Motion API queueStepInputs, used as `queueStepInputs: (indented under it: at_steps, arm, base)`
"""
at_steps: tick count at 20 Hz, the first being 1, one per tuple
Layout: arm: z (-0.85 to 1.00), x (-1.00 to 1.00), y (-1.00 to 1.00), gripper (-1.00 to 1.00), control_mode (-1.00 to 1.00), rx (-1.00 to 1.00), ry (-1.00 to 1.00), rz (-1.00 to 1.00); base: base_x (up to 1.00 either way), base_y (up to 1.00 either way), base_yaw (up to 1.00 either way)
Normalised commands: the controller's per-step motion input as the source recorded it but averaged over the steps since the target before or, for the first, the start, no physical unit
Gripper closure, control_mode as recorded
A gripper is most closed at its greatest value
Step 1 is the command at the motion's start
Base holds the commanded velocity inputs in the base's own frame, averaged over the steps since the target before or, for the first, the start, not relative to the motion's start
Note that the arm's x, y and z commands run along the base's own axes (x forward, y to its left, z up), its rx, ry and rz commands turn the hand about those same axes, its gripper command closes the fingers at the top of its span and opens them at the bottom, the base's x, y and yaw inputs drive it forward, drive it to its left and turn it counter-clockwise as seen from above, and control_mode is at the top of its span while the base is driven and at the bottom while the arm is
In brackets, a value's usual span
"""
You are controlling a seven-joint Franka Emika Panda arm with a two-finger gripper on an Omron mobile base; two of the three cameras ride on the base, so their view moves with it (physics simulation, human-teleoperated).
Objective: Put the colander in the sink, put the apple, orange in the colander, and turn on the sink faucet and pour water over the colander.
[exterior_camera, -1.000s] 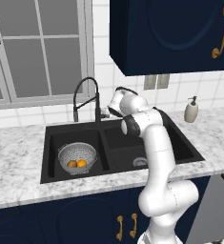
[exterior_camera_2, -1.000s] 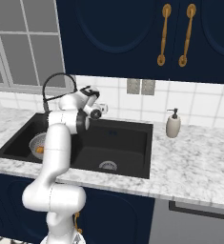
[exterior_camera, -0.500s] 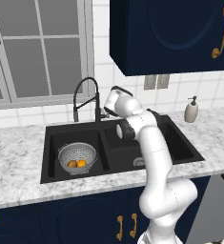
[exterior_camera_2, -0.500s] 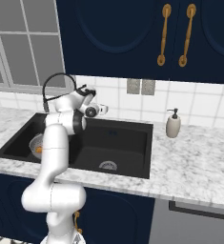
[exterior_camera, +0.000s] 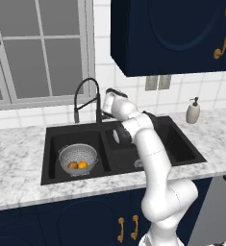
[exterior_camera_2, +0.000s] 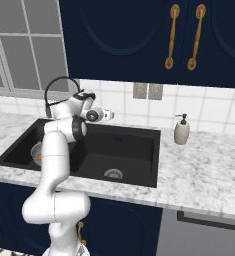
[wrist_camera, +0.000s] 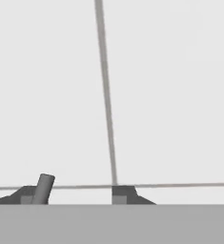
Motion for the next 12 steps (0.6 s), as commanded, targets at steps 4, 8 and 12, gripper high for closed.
queueStepInputs:
  at_steps: [4,8,12]
  arm:
    - [-0.15,0.13,-0.97,1.0,-1.0,0.0,0.12,-0.1]
    - [-0.17,0.13,-0.99,1.0,-1.0,0.0,0.14,-0.09]
    - [-0.24,0.04,-0.99,1.0,-1.0,0.0,0.13,-0.08]
  base:
    - [0.0,0.0,0.0]
    - [0.0,0.0,0.0]
    - [0.0,0.0,0.0]
